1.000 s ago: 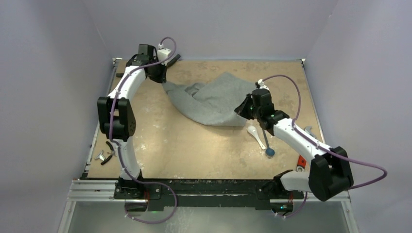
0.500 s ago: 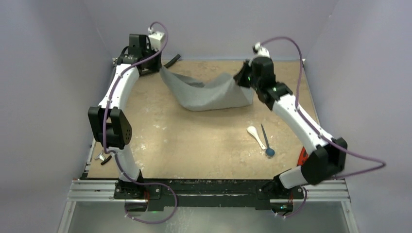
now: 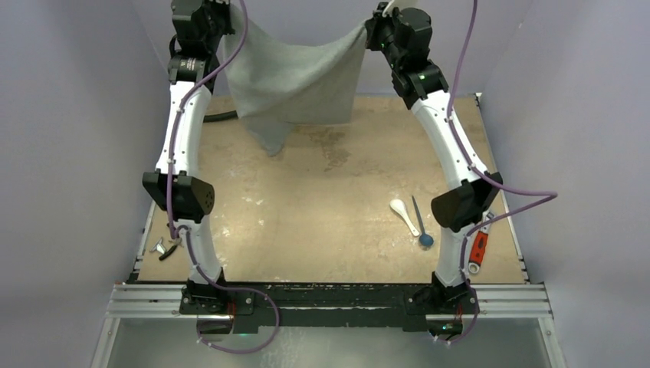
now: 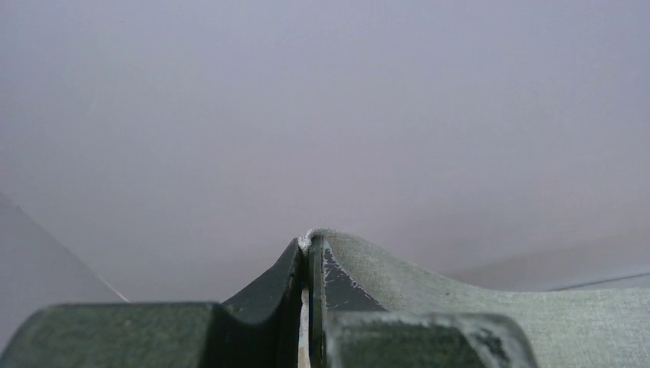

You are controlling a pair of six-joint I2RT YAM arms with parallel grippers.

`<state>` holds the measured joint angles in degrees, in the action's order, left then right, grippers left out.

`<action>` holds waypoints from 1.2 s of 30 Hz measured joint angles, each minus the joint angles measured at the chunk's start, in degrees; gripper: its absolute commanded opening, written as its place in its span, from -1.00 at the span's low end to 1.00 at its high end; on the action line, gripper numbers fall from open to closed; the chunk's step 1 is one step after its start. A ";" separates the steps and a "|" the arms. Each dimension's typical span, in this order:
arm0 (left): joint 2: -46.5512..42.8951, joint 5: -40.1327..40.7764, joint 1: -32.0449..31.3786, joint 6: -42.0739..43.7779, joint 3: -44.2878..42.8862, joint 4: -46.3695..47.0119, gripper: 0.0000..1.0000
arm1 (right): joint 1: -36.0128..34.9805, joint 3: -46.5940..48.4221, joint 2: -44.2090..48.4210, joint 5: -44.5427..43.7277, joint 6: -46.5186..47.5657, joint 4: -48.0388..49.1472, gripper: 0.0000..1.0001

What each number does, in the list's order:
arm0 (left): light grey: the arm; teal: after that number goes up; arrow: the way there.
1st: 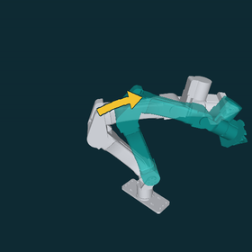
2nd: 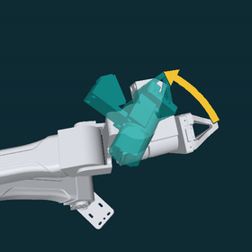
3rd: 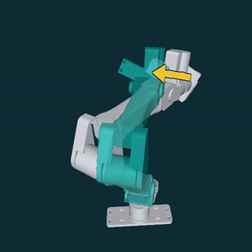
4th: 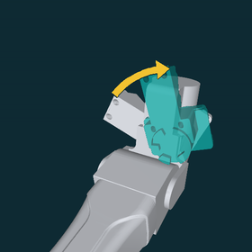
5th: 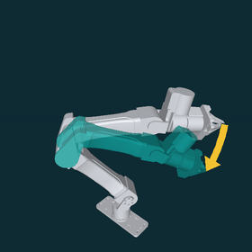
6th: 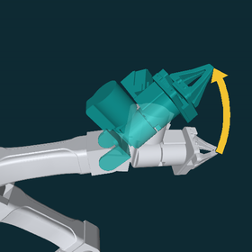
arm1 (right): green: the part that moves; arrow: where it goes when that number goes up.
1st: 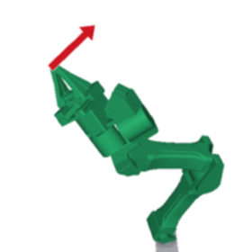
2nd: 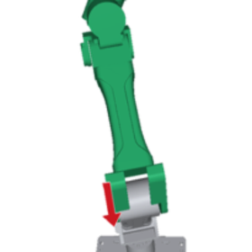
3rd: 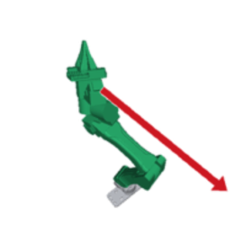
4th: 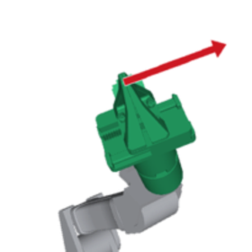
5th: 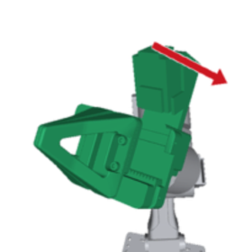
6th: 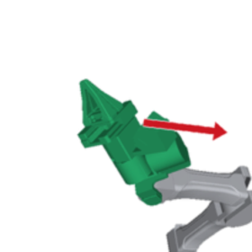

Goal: Fold the napkin into a case and place the utensils inside
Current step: Flatten out the crumpled napkin at the center of the board.

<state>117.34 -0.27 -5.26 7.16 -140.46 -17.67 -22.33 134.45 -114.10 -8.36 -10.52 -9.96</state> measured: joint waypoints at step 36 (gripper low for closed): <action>-47.06 -29.59 1.77 38.23 71.14 -45.18 0.48 | -20.15 -70.20 42.77 -4.26 -12.85 -13.57 0.72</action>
<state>70.28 -29.87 -3.49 45.39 -69.32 -62.85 -42.48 64.25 -71.33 -12.62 -23.38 -23.53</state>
